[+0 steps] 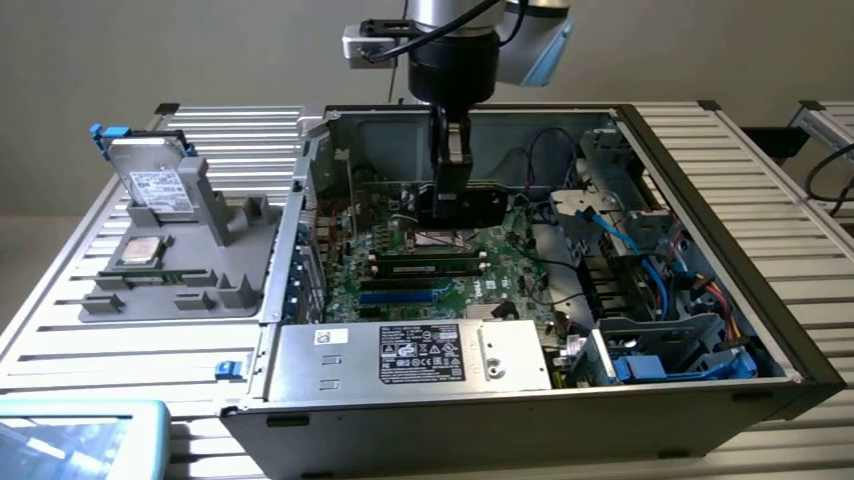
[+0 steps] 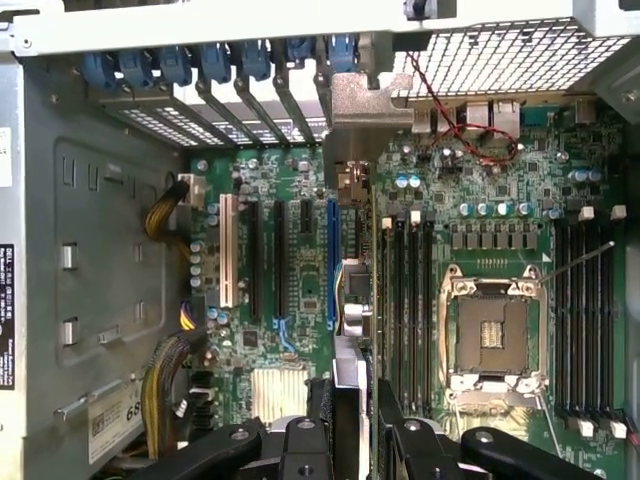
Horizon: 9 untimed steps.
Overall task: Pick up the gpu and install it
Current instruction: 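Insert the gpu into the slot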
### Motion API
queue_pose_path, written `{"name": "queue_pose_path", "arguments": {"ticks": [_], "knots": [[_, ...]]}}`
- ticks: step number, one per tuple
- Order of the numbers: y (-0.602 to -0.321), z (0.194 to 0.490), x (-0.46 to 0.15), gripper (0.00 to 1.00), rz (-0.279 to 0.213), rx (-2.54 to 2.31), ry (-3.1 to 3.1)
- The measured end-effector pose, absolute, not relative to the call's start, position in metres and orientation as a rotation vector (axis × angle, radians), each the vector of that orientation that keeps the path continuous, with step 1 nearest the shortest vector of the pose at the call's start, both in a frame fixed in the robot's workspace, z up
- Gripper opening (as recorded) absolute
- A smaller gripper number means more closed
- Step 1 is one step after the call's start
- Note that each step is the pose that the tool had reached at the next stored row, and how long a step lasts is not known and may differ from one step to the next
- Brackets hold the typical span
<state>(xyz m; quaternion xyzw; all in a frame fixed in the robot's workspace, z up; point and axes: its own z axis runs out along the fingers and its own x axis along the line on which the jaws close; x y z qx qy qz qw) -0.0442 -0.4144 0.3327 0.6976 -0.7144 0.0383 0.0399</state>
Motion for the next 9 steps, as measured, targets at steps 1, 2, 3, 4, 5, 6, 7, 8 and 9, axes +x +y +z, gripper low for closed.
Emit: {"name": "queue_pose_path", "arguments": {"ticks": [1, 2, 3, 4, 5, 6, 7, 8, 9], "knots": [[-0.414, 0.331, -0.044, 0.28, 0.118, 2.138, -2.189], [-0.414, 0.329, -0.044, 0.28, 0.118, 2.138, -2.190], [-0.414, 0.327, -0.045, 0.28, 0.120, 2.138, -2.191], [-0.414, 0.326, -0.045, 0.28, 0.122, 2.139, -2.192], [-0.414, 0.324, -0.046, 0.28, 0.125, 2.140, -2.193], [-0.414, 0.323, -0.048, 0.28, 0.127, 2.141, -2.194], [-0.414, 0.322, -0.050, 0.28, 0.128, 2.142, -2.195], [-0.414, 0.321, -0.052, 0.28, 0.128, 2.142, -2.196], [-0.414, 0.321, -0.055, 0.28, 0.129, 2.143, -2.196]]}}
